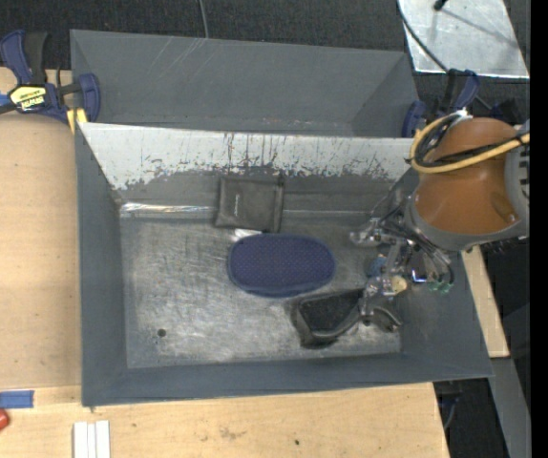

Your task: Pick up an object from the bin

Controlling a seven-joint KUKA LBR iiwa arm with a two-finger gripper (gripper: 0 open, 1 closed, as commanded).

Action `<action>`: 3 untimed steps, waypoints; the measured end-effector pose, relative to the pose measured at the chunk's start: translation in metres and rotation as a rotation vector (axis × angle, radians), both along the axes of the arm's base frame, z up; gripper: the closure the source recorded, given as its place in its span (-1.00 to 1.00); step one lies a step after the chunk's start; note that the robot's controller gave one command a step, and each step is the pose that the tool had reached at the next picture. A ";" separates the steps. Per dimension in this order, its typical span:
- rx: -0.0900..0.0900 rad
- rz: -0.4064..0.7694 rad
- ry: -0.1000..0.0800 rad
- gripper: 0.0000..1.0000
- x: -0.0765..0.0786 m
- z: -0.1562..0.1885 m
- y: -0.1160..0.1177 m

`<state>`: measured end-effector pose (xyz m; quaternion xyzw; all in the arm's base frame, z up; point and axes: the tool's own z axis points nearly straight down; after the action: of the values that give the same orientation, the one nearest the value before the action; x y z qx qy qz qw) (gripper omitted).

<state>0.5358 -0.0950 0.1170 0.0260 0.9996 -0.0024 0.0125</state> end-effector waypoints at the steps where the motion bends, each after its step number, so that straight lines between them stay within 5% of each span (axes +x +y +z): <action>1: 0.003 0.069 0.009 -1.00 0.012 -0.004 -0.003; 2: 0.000 0.067 0.000 -1.00 0.005 -0.001 -0.002; 3: 0.000 0.080 0.009 -1.00 0.009 -0.001 0.006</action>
Offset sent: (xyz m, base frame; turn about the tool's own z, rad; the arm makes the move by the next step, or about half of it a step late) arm 0.0053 -0.0034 -0.0128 -0.0704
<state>0.5448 -0.0889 0.1163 -0.0138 0.9999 -0.0022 0.0079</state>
